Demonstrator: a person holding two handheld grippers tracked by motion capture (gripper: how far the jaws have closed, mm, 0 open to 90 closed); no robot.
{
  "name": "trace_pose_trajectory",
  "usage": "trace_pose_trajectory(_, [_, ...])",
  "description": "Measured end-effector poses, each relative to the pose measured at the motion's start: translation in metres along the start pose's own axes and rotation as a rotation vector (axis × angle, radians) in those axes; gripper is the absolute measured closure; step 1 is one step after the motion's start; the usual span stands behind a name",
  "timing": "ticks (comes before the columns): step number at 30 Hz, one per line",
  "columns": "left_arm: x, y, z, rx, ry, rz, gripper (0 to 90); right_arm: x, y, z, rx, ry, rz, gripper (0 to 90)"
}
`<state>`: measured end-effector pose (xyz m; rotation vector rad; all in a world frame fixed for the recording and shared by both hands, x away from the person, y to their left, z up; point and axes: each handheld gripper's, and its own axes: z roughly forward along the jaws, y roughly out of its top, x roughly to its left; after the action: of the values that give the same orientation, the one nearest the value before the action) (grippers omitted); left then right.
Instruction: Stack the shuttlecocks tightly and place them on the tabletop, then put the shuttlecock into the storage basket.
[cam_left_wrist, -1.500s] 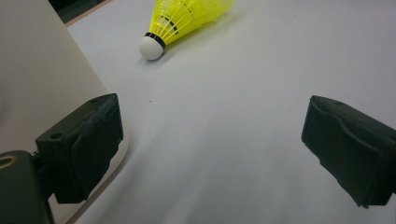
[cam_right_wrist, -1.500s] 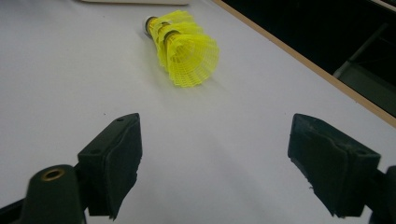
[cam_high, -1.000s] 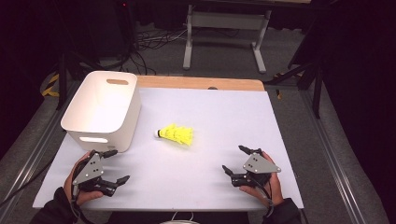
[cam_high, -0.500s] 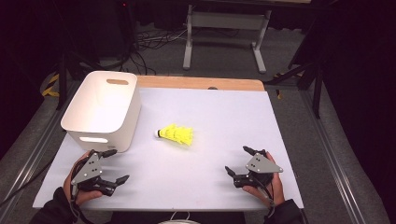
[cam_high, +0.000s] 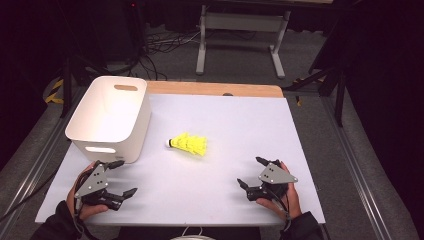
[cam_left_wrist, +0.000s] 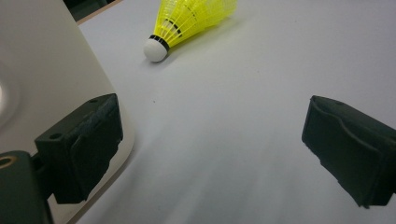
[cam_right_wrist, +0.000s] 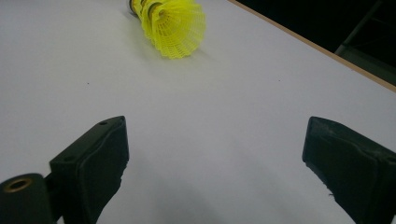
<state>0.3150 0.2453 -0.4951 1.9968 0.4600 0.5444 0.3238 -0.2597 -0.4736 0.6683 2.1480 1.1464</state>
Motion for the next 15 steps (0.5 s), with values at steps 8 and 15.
trace_pose_trajectory(8, [0.000, -0.001, 0.000, 0.003, -0.002, -0.002, 5.9, 0.001, 0.005, 0.005, -0.008, 0.021, 0.009, 8.4])
trace_pose_trajectory(15, [-0.002, -0.001, -0.003, 0.002, 0.010, 0.001, 5.9, 0.000, 0.011, 0.012, -0.004, 0.039, 0.023, 8.5])
